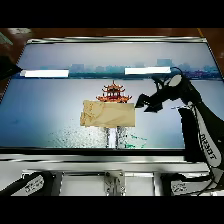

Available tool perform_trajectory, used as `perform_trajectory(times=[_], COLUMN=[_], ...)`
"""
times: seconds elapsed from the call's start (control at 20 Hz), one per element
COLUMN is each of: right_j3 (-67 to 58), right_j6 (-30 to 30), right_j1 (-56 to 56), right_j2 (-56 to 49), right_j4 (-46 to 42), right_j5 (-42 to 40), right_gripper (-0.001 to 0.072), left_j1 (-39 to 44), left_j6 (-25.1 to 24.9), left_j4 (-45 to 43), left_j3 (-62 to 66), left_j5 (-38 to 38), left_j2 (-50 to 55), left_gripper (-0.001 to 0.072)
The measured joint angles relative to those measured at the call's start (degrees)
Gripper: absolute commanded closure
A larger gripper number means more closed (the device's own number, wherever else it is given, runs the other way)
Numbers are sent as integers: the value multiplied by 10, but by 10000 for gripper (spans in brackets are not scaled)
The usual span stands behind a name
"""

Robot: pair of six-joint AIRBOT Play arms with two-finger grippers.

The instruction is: Fold the shirts.

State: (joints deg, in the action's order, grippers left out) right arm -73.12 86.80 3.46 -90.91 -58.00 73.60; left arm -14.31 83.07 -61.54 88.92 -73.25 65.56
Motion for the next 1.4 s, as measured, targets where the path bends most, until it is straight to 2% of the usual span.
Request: perform_trajectory(times=[0.15,0.4,0.45,0.5,0.55,0.8,0.9,1.1,1.4], right_j3=[42,67,68,69,70,45,4,-126,-262], right_j6=[-14,-87,-97,-106,-114,-182,-188,-105,-33], right_j1=[-25,-12,-5,2,7,0,-29,-133,-332], right_j2=[-17,-82,-92,-101,-108,-93,-62,20,92], right_j4=[24,158,181,203,217,253,230,89,-85], right_j5=[-34,-81,-90,-98,-104,-76,-43,46,183], right_gripper=[12,16,130,408,651,655,656,656,656], left_j1=[24,57,61,64,66,71,72,72,87], left_j6=[0,0,1,2,4,8,8,-1,-6], left_j4=[0,0,0,0,0,0,0,0,0], left_j3=[-5,-7,-7,-7,-7,-7,-7,-7,-7], left_j5=[0,6,7,8,9,11,11,12,19], left_j2=[0,0,0,0,0,0,0,5,19], left_gripper=[666,666,666,666,666,666,666,666,666])
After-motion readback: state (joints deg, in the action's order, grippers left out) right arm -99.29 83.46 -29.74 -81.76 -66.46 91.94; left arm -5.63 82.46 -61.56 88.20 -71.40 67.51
